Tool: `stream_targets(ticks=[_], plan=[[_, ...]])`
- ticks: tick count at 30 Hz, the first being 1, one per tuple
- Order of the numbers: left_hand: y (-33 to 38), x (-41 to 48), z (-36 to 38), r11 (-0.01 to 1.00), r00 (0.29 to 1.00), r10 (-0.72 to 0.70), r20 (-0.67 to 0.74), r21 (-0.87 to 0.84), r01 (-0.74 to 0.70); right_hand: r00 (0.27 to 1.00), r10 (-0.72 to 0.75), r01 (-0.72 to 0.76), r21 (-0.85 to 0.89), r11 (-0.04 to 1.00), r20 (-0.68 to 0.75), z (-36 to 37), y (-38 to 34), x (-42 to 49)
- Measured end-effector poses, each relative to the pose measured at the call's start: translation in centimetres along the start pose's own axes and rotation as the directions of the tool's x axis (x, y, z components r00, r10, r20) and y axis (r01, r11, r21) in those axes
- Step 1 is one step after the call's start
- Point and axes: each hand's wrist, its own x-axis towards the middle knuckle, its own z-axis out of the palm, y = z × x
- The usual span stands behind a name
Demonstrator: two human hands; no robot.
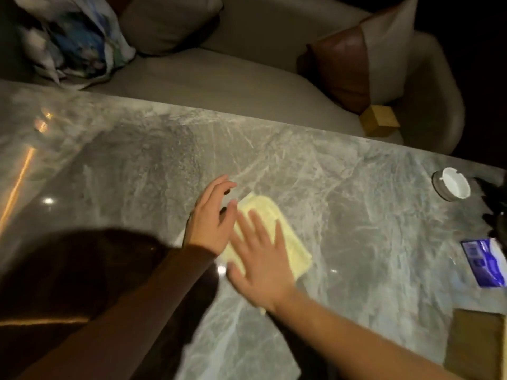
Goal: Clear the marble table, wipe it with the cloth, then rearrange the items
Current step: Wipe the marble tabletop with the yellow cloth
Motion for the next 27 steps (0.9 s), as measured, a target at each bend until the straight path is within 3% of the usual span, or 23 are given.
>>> stream_targets(ticks=[5,7,9,11,14,17,18,19,21,27], plan=[[-2.8,-2.6,-6.5,0.955,0.995,0.096,-0.023,0.282,-0.086,0.956,-0.279,0.283,0.033,0.959,-0.09,3.3,-8.9,-5.6],[-4.0,-2.6,-9.0,0.926,0.996,0.069,-0.053,0.374,-0.045,0.899,-0.394,0.436,0.291,0.851,-0.193,3.7,-10.9,-6.4],[-5.2,-2.3,-11.0,0.891,0.997,0.038,-0.067,0.454,-0.003,0.89,-0.437,0.448,0.435,0.781,-0.132,4.0,-11.8,-6.7],[-6.2,-1.9,-12.9,0.839,0.999,0.009,-0.049,0.543,0.019,0.89,-0.446,0.455,0.265,0.85,-0.096,4.5,-11.4,-6.1],[-7.1,-1.2,-15.7,0.768,1.0,0.002,0.002,0.641,-0.003,0.87,-0.489,0.492,0.207,0.846,-0.07,4.2,-10.3,-4.6],[-7.6,-0.5,-18.1,0.721,1.0,0.004,-0.004,0.693,0.0,0.808,-0.585,0.558,0.416,0.718,-0.074,4.1,-9.9,-1.6],[-7.8,-0.4,-18.6,0.711,1.0,-0.015,-0.019,0.703,0.024,0.792,-0.61,0.549,0.442,0.71,-0.004,3.9,-9.5,-0.1],[-7.9,-0.5,-18.7,0.698,0.999,-0.039,-0.036,0.714,0.053,0.794,-0.606,0.553,0.353,0.754,0.051,3.6,-8.9,1.9],[-8.3,-1.1,-18.4,0.666,0.996,-0.059,-0.063,0.741,0.086,0.896,-0.443,0.441,0.053,0.896,0.029,2.6,-7.7,6.4],[-8.5,-1.5,-18.5,0.633,0.998,-0.04,-0.05,0.771,0.064,0.977,-0.211,0.211,-0.023,0.977,-0.018,-1.6,-4.2,19.5]])
